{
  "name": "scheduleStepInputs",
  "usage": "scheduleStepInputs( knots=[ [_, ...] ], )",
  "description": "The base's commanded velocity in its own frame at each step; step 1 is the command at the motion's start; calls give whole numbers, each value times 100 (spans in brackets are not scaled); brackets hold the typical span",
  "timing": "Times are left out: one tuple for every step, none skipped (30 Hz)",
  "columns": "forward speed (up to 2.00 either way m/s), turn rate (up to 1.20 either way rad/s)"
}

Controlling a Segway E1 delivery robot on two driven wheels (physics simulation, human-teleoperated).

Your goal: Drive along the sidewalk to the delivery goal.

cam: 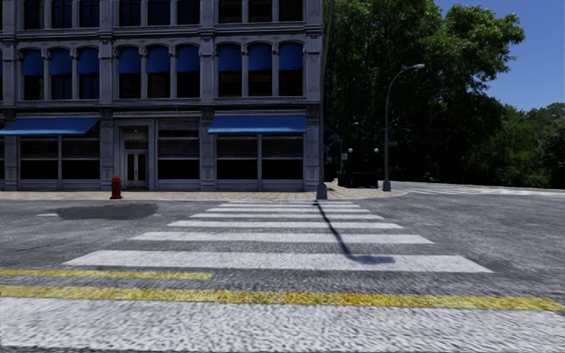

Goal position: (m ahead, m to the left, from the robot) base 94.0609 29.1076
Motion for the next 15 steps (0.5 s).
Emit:
scheduleStepInputs(
  knots=[
    [200, 0],
    [200, 0],
    [200, 0],
    [200, 0],
    [200, 0],
    [200, 0],
    [200, 0],
    [200, 0],
    [200, 0],
    [200, 0],
    [200, 0],
    [200, 0],
    [200, 0],
    [200, 0],
    [200, 0]
  ],
)
